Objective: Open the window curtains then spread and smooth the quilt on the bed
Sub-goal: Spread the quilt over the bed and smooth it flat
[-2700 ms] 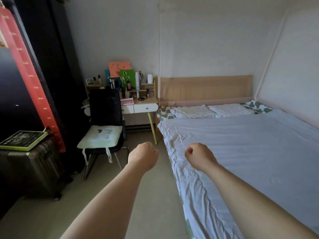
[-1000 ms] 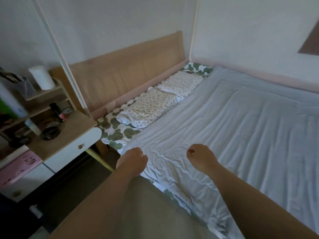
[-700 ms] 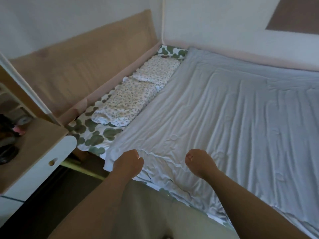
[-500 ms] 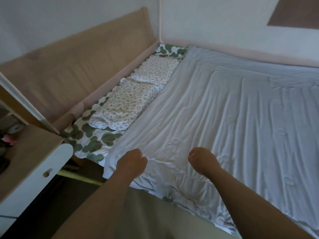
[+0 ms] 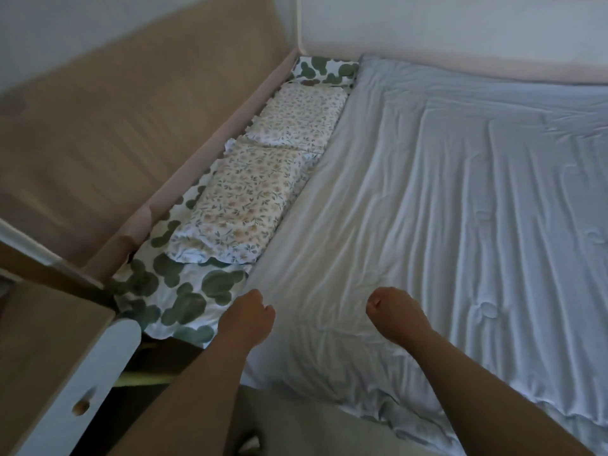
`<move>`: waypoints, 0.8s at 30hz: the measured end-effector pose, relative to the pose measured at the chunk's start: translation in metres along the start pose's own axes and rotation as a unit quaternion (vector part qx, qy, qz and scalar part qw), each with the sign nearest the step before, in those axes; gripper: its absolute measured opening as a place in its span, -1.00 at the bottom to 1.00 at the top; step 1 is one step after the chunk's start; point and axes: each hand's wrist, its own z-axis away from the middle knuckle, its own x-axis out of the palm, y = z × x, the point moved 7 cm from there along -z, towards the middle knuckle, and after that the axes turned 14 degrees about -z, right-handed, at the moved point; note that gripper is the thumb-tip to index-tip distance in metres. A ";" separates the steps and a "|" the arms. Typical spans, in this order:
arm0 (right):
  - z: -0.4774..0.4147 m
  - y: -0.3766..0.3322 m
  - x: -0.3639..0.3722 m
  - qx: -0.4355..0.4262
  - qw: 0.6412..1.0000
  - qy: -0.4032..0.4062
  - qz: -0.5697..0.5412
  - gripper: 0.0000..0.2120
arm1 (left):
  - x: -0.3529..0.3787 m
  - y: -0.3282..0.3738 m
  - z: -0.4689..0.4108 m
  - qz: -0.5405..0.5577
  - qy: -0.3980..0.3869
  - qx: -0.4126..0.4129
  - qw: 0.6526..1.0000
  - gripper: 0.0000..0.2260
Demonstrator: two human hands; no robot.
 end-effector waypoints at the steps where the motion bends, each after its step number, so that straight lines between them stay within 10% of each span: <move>1: -0.007 -0.004 0.011 0.009 1.000 -0.001 0.001 -0.71 | 0.002 -0.006 -0.015 0.002 -0.006 0.003 1.000 -0.68; 14: -0.114 -0.016 0.175 0.125 0.990 0.014 -0.065 -0.75 | 0.094 -0.089 -0.214 0.048 -0.069 -0.018 0.996 -0.49; 24: -0.144 -0.003 0.220 0.106 0.993 0.044 -0.036 -0.75 | 0.111 -0.035 -0.274 0.181 0.037 0.125 0.975 -0.85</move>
